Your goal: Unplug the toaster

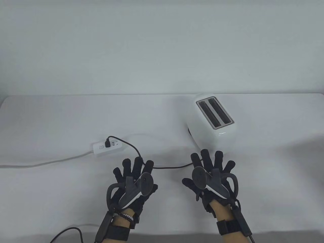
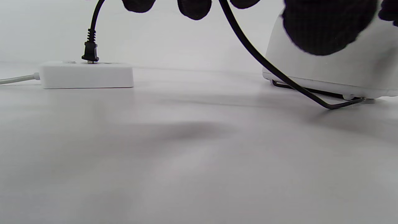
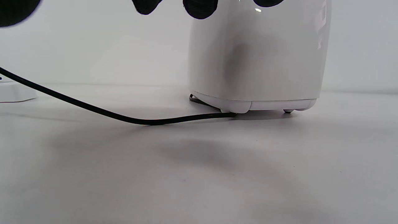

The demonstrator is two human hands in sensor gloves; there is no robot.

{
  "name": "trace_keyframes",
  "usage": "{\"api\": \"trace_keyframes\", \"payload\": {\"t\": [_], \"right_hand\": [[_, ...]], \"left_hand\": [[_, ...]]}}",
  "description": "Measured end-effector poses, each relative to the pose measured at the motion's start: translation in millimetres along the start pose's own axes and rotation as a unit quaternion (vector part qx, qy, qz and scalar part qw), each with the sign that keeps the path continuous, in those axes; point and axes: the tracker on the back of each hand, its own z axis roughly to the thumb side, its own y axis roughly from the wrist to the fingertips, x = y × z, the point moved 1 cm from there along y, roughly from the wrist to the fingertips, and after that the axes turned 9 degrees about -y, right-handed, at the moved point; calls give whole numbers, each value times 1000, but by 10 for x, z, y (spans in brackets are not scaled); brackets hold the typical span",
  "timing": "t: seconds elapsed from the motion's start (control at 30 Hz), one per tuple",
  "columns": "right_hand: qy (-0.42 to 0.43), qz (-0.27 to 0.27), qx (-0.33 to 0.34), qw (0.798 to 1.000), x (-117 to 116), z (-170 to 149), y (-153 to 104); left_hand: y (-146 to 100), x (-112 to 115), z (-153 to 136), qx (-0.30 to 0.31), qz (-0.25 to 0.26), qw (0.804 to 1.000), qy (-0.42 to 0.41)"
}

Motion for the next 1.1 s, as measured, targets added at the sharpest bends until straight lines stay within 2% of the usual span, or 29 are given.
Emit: {"api": "trace_keyframes", "payload": {"t": [0.2, 0.77, 0.93, 1.1], "right_hand": [[5, -11, -3, 1000, 40, -27, -73], [19, -18, -1, 1000, 35, -55, -54], [37, -25, 3, 999, 68, -94, -78], [59, -27, 5, 998, 89, -128, -60]], "left_hand": [[-43, -1, 16, 6, 5, 1000, 3], [-25, -20, -4, 6, 5, 1000, 7], [-26, -188, -105, 23, 6, 1000, -4], [-65, -549, -362, 1, 40, 998, -39]]}}
